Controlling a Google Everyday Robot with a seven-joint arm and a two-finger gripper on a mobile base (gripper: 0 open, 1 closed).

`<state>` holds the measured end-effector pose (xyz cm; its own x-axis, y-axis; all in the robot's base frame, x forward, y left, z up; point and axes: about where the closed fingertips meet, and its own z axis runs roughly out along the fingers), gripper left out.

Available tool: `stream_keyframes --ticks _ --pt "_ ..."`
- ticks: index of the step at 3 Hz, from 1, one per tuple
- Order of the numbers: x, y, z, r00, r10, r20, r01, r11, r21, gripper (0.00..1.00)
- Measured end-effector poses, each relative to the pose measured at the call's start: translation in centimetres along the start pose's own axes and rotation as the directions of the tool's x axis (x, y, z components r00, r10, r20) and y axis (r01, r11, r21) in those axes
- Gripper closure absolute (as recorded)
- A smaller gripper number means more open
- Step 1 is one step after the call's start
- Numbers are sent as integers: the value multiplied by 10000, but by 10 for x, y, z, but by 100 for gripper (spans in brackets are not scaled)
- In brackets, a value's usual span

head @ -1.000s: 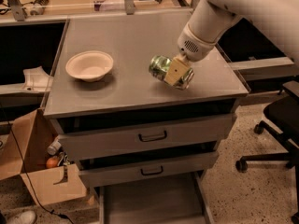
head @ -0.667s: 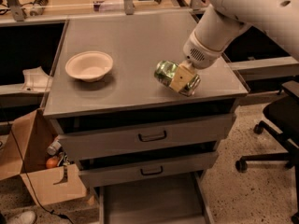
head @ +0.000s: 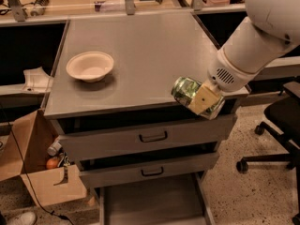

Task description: Place green can into bottom drawer

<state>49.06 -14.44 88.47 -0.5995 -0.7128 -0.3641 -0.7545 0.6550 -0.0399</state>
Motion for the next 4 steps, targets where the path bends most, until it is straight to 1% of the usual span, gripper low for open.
stream_keyframes --ticks 1,2,3,4 --pt "0 0 0 10000 5 -2 -5 10000 1 100" --pt "33 2 4 9977 620 -279 -617 9980 109 100" --pt "58 9 4 9937 970 -565 -964 9952 138 100" --pt "84 31 6 9889 1061 -1043 -1086 9939 -186 100"
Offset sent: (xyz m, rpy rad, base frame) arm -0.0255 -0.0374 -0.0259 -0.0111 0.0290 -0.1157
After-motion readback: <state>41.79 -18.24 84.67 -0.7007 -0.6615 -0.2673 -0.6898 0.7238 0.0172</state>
